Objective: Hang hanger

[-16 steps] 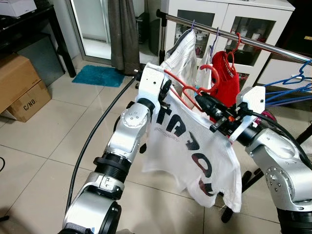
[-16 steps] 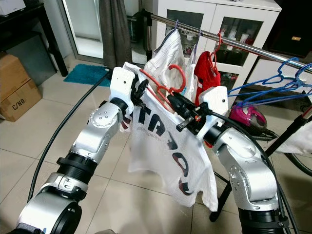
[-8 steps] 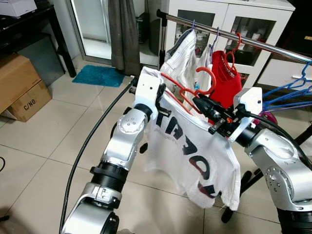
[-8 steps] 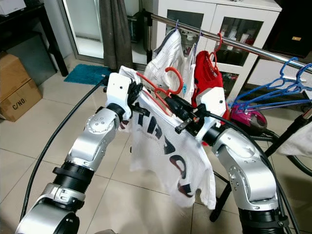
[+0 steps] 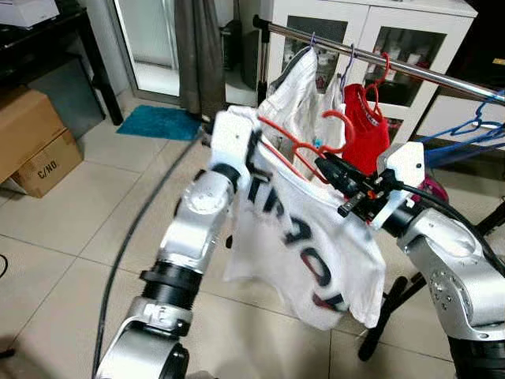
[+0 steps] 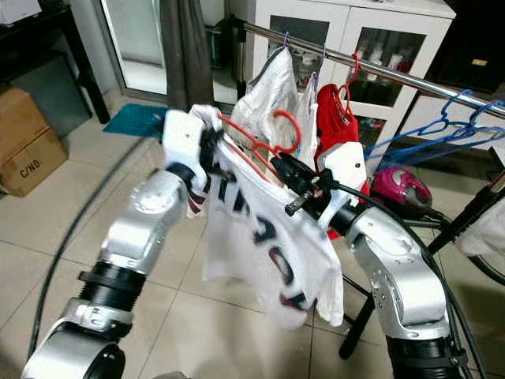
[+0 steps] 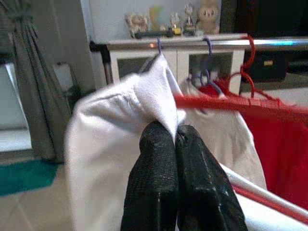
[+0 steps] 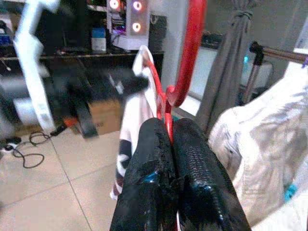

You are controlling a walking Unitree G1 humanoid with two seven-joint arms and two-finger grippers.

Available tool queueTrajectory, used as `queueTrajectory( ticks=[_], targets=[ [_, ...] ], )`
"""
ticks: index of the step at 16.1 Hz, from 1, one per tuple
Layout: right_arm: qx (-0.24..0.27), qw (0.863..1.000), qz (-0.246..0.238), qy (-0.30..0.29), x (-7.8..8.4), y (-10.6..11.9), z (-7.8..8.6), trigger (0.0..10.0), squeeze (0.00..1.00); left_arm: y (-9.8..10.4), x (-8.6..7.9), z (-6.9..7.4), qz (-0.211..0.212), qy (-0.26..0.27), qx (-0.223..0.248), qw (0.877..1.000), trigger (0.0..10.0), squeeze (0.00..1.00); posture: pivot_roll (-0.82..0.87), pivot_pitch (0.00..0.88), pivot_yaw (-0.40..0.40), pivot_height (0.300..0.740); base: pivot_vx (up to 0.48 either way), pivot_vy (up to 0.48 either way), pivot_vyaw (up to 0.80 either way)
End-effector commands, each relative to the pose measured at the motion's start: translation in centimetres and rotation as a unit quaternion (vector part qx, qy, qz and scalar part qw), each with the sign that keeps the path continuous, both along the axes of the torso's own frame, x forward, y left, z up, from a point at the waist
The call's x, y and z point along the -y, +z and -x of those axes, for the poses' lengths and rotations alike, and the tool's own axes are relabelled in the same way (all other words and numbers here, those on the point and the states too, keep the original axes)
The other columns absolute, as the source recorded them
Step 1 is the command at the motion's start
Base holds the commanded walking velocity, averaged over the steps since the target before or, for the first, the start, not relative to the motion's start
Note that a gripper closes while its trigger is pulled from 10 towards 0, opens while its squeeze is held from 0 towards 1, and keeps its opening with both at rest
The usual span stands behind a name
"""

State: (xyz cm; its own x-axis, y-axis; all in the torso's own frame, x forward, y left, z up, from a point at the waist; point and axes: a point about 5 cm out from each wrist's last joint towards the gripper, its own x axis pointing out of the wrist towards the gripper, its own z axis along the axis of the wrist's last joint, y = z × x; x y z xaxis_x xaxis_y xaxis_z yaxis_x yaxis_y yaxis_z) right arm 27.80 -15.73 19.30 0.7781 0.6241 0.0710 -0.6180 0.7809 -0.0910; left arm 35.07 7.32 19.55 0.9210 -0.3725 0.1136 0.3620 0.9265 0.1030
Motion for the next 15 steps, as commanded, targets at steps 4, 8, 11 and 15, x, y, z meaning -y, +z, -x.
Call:
queueTrajectory(
  ticks=[4, 8, 11, 15],
  targets=[
    [-0.005, 1.0, 0.027, -0.009, 0.5, -0.9, 0.4, 0.0, 0.0, 3.8, -2.9, -0.1, 0.012, 0.031, 0.051, 0.998, 0.0, 0.0, 0.01, 0.0, 0.016, 0.74, 0.0, 0.0, 0.0],
    [-0.009, 0.999, 0.039, -0.003, 0.3, -1.4, 0.5, 0.0, 0.0, 5.0, -5.5, -0.9, -0.006, 0.055, 0.05, 0.997, 0.0, 0.0, 0.01, 0.0, 0.021, 0.74, 0.0, 0.0, 0.0],
    [-0.011, 0.998, 0.067, -0.002, 0.3, -1.7, 0.6, 0.0, 0.0, 4.4, -4.8, -0.6, -0.021, 0.02, 0.036, 0.999, 0.0, 0.0, 0.01, 0.0, 0.022, 0.74, 0.0, 0.0, 0.0],
    [0.002, 0.992, 0.123, 0.013, -0.5, -1.7, 0.6, 0.0, 0.0, 2.7, -0.5, 0.8, -0.09, -0.094, 0.029, 0.991, 0.0, 0.0, 0.01, 0.0, 0.02, 0.74, 0.0, 0.0, 0.0]
  ],
)
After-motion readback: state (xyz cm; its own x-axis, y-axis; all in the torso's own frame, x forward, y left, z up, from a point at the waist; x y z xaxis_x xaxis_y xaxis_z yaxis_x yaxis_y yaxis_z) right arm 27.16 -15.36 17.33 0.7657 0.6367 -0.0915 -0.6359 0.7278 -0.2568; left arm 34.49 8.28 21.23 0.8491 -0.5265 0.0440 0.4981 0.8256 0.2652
